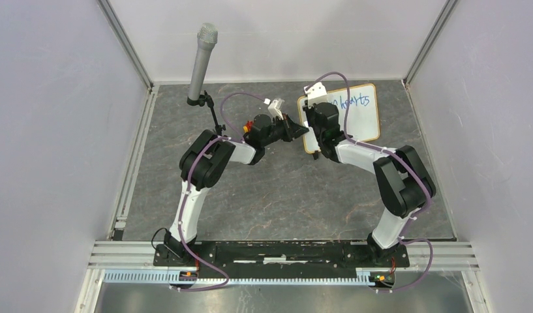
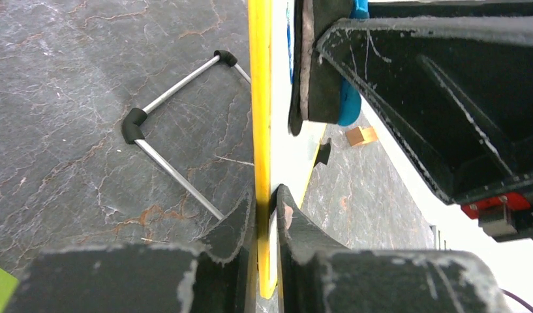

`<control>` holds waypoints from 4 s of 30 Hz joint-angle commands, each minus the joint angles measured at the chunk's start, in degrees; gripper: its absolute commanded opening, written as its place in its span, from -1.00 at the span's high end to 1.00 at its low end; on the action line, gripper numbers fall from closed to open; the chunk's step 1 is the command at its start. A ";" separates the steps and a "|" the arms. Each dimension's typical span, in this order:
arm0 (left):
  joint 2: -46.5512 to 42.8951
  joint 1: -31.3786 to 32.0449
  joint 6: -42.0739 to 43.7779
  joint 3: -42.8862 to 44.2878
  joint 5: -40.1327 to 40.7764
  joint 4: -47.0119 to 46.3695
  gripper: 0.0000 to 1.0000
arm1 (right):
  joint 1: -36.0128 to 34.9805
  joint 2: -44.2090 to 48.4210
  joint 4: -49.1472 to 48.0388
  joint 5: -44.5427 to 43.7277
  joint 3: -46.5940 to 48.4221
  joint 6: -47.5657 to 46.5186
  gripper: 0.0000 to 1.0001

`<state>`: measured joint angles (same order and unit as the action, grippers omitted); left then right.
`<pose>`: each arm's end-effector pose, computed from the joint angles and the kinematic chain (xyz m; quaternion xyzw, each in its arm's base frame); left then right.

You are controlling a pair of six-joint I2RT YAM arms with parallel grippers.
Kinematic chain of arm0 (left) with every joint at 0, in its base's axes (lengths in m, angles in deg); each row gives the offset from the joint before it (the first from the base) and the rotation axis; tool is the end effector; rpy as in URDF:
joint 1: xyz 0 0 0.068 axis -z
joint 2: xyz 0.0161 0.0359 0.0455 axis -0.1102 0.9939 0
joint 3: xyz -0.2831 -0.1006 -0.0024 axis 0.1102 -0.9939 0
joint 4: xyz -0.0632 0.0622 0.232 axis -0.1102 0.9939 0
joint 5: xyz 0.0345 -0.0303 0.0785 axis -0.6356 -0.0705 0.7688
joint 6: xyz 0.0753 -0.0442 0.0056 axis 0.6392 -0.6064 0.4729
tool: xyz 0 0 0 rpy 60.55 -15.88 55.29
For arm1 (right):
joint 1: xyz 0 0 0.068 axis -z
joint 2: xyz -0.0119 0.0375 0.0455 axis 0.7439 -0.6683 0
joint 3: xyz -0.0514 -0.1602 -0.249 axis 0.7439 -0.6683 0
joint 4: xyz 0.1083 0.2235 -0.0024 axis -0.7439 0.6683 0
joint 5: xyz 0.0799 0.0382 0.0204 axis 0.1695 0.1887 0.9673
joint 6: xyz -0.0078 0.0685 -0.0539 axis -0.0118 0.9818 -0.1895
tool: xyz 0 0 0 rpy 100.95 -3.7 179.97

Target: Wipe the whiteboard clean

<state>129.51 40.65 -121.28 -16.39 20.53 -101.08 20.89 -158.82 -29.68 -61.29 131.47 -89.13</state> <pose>0.4182 -0.3204 0.1672 0.0760 0.7316 -0.5209 0.4332 0.3923 0.1721 0.2579 -0.1118 0.7670 -0.0129 0.6317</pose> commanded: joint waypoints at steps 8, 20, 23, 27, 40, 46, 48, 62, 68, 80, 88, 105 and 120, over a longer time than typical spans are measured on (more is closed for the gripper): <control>-1.93 0.08 2.84 -1.99 3.31 -0.35 0.95 | 7.04 0.77 0.93 -5.51 -1.43 4.86 0.85; -1.85 0.04 2.49 -1.83 3.23 -0.37 0.95 | -0.92 -1.64 -0.88 14.50 0.99 -6.15 0.84; -1.95 0.15 2.55 -1.74 3.15 -0.16 0.95 | -2.40 -2.48 0.00 16.11 2.51 -6.96 0.84; -2.11 0.16 2.71 -1.91 3.22 -0.23 0.95 | -2.54 -3.70 -0.17 7.96 4.88 -4.59 0.85; -2.89 0.17 3.52 -2.53 3.67 0.15 0.95 | 9.64 -2.37 7.09 -3.16 3.48 8.28 0.86; -2.99 0.26 3.74 -2.45 3.67 0.33 0.95 | 8.68 -1.67 5.93 0.85 2.67 6.48 0.85; -3.09 0.22 3.89 -2.44 3.63 0.41 0.95 | 6.98 -1.66 4.63 2.87 2.00 4.99 0.85; -3.35 0.21 4.06 -2.70 3.58 0.41 0.95 | -1.08 -0.56 0.81 9.25 -1.45 -1.44 0.85; -3.22 0.22 4.11 -2.53 3.61 0.58 0.95 | 2.31 -0.10 1.91 1.64 -1.53 0.47 0.85; -3.35 0.21 4.20 -2.53 3.63 0.68 0.95 | 8.13 2.37 0.36 6.43 -5.71 1.59 0.85; -3.24 0.22 4.22 -2.53 3.61 0.64 0.95 | 0.70 0.49 0.32 18.18 -3.17 -8.29 0.85; -3.26 0.37 4.42 -2.53 4.31 1.44 0.95 | 5.22 -1.01 1.45 -0.25 1.39 1.47 0.85; -3.08 0.48 5.26 -2.00 4.37 2.67 0.95 | 18.76 -4.26 8.84 8.48 6.69 4.27 0.85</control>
<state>128.28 40.83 -121.12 -18.23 23.37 -101.69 38.28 -161.46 -23.52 -54.97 136.17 -86.14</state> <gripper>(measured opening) 0.167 0.228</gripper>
